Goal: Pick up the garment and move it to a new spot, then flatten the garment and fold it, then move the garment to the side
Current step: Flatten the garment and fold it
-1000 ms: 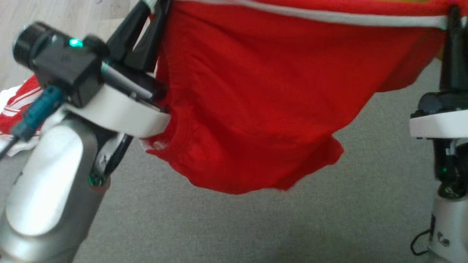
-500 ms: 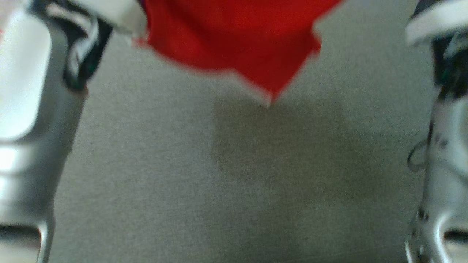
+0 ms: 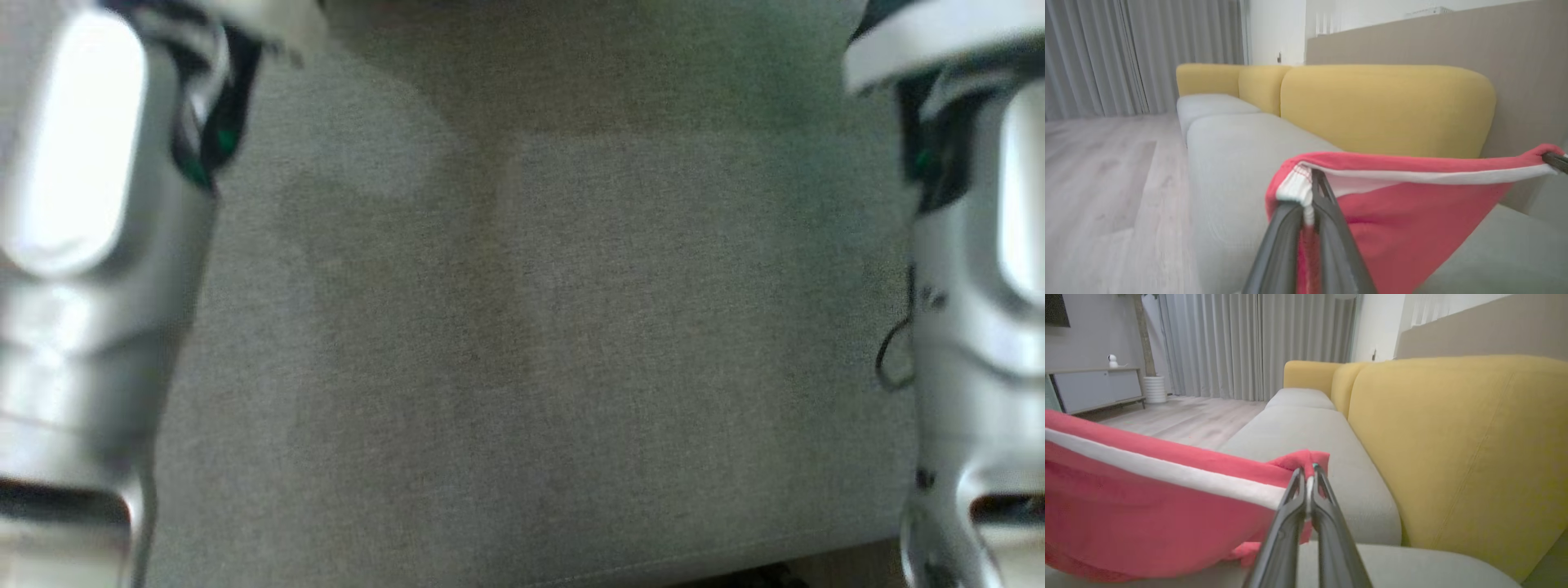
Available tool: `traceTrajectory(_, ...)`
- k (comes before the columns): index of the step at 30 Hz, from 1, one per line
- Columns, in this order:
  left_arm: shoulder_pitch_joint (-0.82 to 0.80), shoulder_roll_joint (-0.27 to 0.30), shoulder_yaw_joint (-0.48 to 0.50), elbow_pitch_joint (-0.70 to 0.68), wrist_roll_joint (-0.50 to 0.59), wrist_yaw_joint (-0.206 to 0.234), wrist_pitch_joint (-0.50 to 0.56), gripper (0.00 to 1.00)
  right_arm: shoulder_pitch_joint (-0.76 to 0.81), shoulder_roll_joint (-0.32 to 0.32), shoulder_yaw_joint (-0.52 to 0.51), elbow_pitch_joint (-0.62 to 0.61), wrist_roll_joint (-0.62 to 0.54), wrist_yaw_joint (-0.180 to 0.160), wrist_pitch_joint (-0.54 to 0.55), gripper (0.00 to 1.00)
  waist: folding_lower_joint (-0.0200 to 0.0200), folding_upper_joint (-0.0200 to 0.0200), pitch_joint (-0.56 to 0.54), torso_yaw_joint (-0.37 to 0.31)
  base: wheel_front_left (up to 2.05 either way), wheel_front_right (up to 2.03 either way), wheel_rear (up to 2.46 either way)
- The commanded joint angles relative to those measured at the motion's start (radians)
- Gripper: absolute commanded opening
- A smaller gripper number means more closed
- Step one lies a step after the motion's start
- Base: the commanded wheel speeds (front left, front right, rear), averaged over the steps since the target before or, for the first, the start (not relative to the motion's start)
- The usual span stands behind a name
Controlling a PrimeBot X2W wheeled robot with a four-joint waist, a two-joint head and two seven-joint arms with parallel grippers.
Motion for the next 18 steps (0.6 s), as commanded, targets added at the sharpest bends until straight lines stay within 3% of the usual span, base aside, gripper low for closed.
traceTrajectory(1,0.044,0.039,0.023,-0.037,-0.016,-0.004,-0.029,0.0,0.044,0.007,0.031,-0.028,0.024,-0.001,-0.027,0.0,-0.0004,0.0001,0.007,-0.008,0.0,0.0,0.0)
traceTrajectory(8,0.334,0.027,0.042,-0.129,-0.092,0.018,-0.129,0.0,0.275,0.007,0.031,-0.074,0.08,-0.001,-0.072,0.0,-0.0004,0.0001,-0.063,0.022,0.0,0.0,0.0)
traceTrajectory(18,0.699,0.032,-0.011,-0.322,-0.11,0.067,-0.159,0.0,0.624,0.007,0.013,-0.281,0.107,-0.001,-0.038,0.0,-0.0004,0.0001,-0.228,0.035,0.0,0.0,0.0)
